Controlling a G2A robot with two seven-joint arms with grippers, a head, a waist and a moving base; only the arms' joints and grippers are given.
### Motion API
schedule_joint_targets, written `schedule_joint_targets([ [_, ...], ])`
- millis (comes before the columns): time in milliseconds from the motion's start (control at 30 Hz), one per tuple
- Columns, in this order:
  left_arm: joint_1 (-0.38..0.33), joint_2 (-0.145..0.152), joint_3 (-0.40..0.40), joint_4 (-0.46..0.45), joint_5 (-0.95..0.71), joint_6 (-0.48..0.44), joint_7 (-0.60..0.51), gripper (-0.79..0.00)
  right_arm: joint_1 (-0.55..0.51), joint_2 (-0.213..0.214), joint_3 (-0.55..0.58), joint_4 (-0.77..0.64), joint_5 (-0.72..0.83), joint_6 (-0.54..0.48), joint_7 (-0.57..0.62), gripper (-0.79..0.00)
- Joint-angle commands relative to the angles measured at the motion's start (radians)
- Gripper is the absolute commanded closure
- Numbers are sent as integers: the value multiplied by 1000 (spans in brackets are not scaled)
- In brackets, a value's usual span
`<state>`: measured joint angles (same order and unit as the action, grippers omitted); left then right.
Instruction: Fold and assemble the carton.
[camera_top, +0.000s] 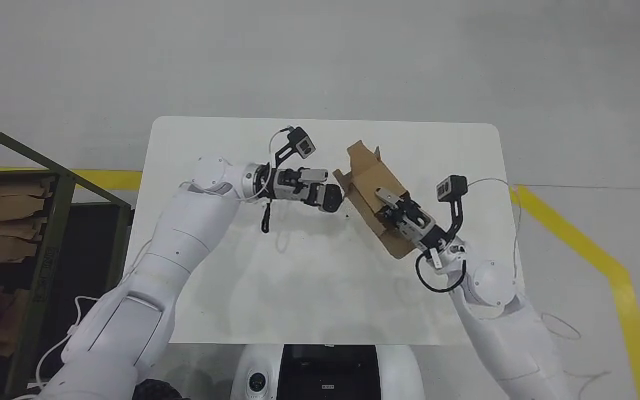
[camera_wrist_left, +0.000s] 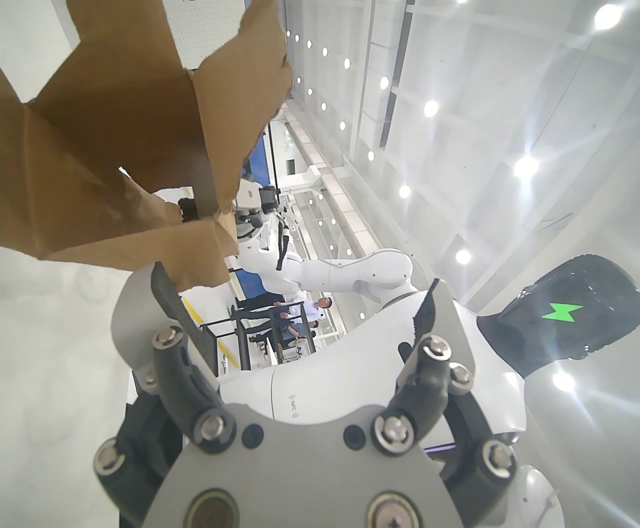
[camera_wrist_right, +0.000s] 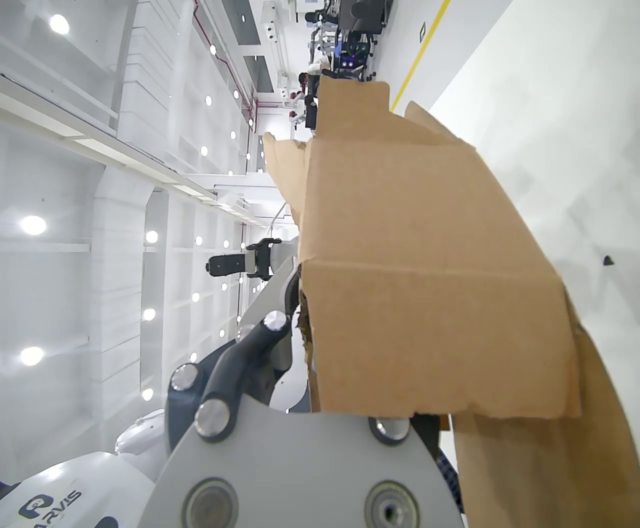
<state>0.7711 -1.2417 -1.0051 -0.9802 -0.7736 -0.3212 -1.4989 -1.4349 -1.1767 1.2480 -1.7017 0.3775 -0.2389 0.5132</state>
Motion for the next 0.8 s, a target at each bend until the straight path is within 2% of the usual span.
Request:
schedule_joint_targets([
  [0,2,1,-5,4,-1,0,0,-785,0,2,12,2,12,-1,17,0],
  [767,24,18,-68,33,7,-11,11,-785,34,38,122,100,110,-119,494,0],
])
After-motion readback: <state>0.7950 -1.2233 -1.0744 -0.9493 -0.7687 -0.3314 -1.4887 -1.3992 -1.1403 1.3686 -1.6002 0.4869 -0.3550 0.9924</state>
